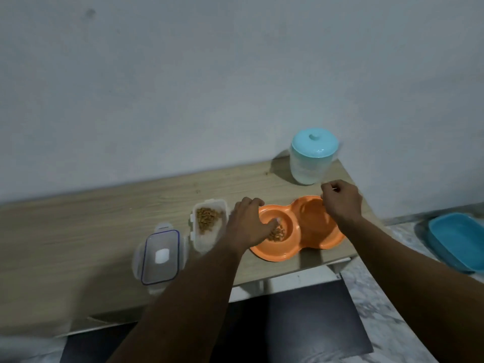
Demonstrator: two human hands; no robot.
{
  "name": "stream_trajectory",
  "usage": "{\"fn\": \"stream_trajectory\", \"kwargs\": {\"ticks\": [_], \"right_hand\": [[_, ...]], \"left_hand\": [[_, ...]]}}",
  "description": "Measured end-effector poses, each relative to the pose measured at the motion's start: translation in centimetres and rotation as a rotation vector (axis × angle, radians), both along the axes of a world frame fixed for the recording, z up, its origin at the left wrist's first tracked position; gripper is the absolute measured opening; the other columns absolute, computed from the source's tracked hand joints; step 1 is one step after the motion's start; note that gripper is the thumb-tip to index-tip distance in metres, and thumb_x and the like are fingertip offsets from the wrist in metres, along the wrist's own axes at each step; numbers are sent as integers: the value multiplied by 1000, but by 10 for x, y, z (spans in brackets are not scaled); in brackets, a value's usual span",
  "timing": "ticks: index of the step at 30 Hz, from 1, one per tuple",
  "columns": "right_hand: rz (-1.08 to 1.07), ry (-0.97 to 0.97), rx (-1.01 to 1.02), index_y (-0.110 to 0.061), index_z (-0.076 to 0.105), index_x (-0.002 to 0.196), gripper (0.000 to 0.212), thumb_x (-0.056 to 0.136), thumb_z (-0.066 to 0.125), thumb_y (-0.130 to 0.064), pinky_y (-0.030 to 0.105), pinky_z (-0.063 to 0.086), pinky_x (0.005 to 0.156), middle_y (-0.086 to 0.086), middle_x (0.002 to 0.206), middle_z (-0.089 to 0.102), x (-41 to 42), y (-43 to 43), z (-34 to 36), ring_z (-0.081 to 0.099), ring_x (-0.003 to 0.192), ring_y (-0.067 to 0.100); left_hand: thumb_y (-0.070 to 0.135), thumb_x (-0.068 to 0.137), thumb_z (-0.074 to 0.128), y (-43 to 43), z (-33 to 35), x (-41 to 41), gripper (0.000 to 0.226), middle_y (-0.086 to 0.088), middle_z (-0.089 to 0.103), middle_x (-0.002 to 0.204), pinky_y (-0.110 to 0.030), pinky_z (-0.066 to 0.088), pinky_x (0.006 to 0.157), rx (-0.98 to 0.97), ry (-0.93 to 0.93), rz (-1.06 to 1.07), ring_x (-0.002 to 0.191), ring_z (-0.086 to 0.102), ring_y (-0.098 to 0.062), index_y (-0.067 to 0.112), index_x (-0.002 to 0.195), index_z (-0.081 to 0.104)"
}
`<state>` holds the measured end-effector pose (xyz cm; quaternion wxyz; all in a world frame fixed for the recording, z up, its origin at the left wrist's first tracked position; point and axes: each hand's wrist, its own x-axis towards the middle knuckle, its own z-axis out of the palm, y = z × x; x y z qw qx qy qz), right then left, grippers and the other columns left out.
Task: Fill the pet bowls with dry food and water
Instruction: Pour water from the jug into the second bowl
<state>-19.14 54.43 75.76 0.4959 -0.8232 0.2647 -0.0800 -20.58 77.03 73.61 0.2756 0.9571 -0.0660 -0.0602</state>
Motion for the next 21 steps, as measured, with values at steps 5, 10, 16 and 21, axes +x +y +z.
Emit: {"fn": "stream_trajectory", "kwargs": {"ticks": [5, 10, 16, 21], "right_hand": [[0, 38, 274, -17, 68, 92, 29, 92, 55, -44, 50, 57, 89, 11, 100, 69, 36, -62, 5, 65, 93, 26], [223, 68, 329, -16, 56, 138, 65, 94, 49, -63, 45, 48, 103, 2, 125, 57, 74, -78, 5, 54, 116, 21], [230, 39, 496, -20, 51, 143, 71, 92, 45, -69, 41, 44, 106, -5, 126, 53, 107, -66, 2, 50, 118, 18], [200, 28, 615, -32, 60, 112, 49, 88, 47, -73, 31, 47, 94, -8, 117, 62, 127, -64, 4, 59, 106, 13]], "left_hand": [[84, 52, 64, -64, -24, 8, 115, -6, 41, 147, -47, 29, 112, 238, 61, -188, 136, 35, -27, 24, 145, 35], [83, 52, 67, -94, -43, 17, 125, -8, 26, 158, -59, 8, 116, 341, 83, -165, 147, 16, -33, 24, 152, 19], [72, 60, 74, -99, -38, 23, 119, -8, 19, 162, -57, -1, 119, 390, 213, -185, 151, 6, -31, 27, 154, 16], [66, 58, 80, -101, -33, 26, 117, -6, 24, 161, -57, -1, 119, 365, 224, -158, 151, 7, -28, 27, 153, 22]]}}
